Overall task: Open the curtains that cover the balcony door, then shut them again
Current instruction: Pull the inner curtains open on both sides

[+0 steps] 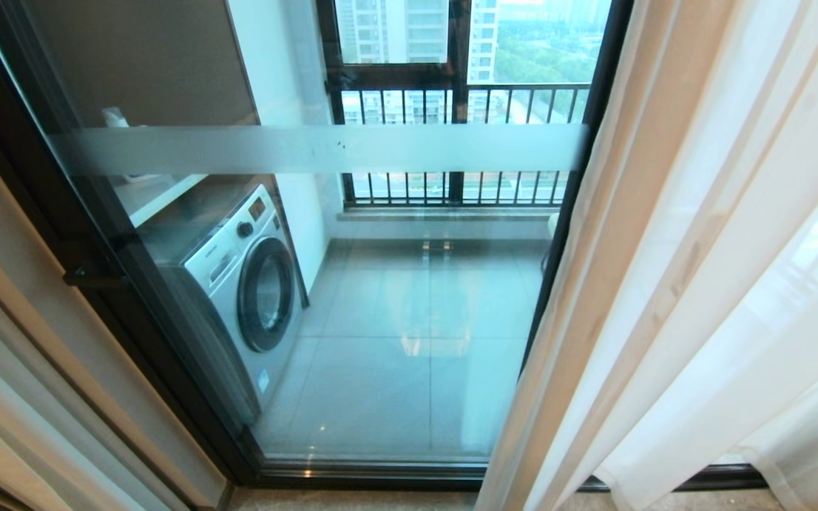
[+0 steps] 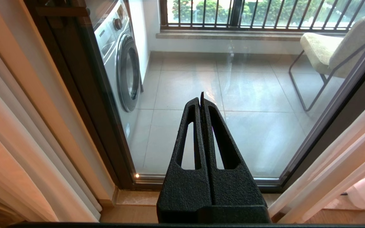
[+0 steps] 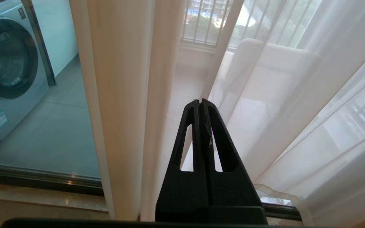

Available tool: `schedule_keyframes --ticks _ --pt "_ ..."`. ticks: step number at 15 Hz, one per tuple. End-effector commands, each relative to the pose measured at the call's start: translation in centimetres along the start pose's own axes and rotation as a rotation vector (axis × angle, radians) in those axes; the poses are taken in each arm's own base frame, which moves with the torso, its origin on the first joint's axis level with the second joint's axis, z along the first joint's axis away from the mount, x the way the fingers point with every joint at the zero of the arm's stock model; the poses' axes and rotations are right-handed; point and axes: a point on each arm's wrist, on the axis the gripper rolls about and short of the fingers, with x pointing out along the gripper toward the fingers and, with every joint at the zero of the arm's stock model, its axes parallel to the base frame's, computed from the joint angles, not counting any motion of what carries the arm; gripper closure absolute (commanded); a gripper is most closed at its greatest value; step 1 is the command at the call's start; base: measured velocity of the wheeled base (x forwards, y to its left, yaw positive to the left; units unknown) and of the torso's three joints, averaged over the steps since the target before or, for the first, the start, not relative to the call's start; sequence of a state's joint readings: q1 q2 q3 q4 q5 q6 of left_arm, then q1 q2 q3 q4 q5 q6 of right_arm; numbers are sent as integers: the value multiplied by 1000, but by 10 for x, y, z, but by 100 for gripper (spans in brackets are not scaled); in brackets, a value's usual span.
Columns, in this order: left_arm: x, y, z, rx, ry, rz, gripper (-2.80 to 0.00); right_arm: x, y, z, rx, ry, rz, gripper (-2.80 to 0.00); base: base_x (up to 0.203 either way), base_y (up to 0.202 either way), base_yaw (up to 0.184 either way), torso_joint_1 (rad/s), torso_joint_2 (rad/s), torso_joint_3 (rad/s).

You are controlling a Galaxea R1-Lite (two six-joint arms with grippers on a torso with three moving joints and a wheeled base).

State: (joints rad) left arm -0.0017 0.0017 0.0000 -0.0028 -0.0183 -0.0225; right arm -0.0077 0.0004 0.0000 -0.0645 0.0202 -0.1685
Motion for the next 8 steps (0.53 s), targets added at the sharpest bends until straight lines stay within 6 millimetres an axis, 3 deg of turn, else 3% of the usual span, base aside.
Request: schedule_keyframes --ticks 1,4,8 --pt "0 0 0 -1 0 0 0 0 0 0 40 2 -1 0 0 0 0 0 0 0" --pt "0 0 0 -1 0 0 0 0 0 0 154 3 -15 0 0 0 0 0 0 0" --pt "0 0 0 -1 0 0 0 0 0 0 161 3 -19 0 0 0 0 0 0 0"
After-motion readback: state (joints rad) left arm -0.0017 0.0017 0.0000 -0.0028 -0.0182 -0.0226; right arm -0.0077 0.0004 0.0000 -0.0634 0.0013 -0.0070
